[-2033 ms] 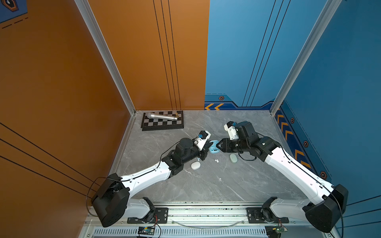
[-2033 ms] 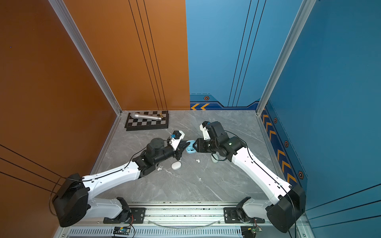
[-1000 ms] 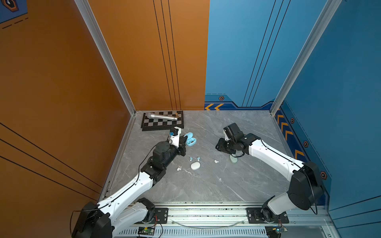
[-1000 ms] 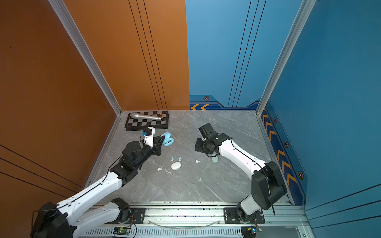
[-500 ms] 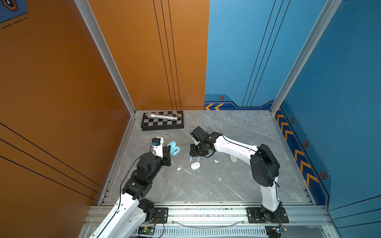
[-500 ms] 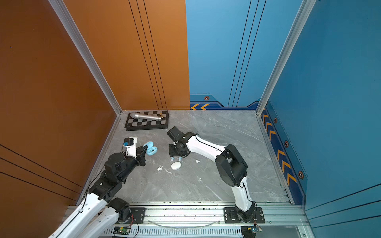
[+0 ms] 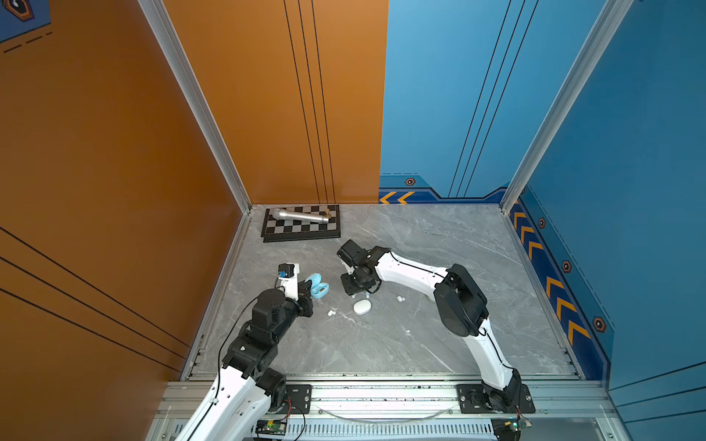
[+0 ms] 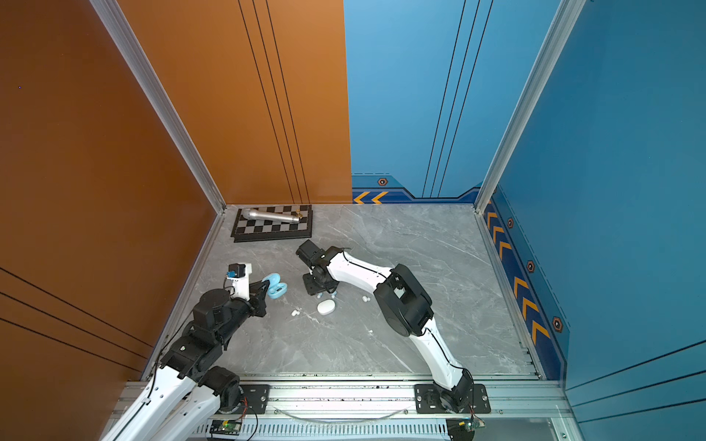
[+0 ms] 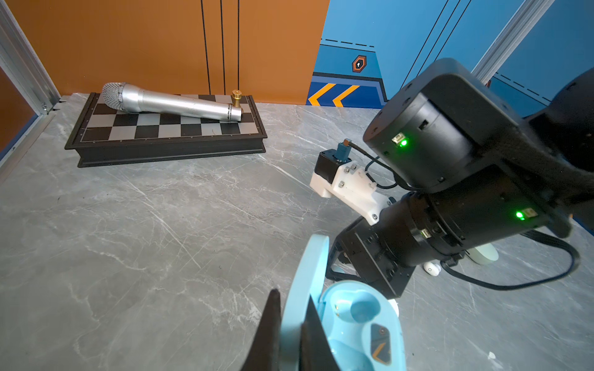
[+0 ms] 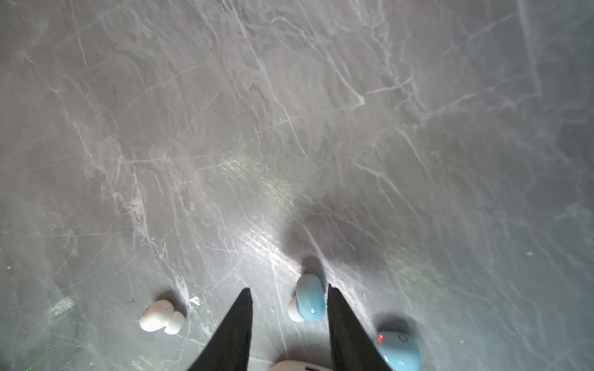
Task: Insert wireless bluetooth earbuds into charging case
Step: Pick up the wireless bluetooth earbud from the center of the table.
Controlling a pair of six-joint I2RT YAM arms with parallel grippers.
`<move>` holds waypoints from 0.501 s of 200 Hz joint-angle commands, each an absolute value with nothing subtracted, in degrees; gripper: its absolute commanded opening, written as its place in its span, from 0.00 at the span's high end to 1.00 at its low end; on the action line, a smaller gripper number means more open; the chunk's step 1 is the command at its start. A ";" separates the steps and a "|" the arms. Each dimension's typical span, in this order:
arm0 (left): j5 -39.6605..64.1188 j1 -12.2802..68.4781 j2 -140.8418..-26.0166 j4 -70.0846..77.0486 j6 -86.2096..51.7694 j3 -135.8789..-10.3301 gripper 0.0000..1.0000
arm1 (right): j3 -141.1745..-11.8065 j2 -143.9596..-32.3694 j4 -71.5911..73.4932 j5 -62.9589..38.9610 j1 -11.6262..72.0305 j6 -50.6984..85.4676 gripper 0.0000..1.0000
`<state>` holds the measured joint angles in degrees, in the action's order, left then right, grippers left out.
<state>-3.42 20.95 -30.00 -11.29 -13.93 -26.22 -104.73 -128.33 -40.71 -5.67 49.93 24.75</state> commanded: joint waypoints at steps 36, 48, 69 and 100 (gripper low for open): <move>-1.59 20.26 -30.57 -11.26 -15.20 -24.78 1.00 | -106.48 -131.22 -44.23 -0.74 50.53 21.95 0.64; -1.45 20.30 -30.79 -11.30 -15.21 -24.72 1.00 | -106.60 -131.86 -44.29 -0.87 50.78 22.09 0.66; -1.38 20.24 -31.28 -9.56 -15.21 -24.73 1.00 | -106.79 -132.66 -44.23 -1.05 51.06 22.11 0.72; -1.23 20.27 -31.77 -8.89 -14.94 -24.80 1.00 | -106.79 -133.07 -44.64 -1.04 51.16 22.13 0.81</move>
<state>-2.52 20.95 -31.62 -10.70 -14.66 -25.34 -105.78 -131.39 -42.04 -2.24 50.61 22.35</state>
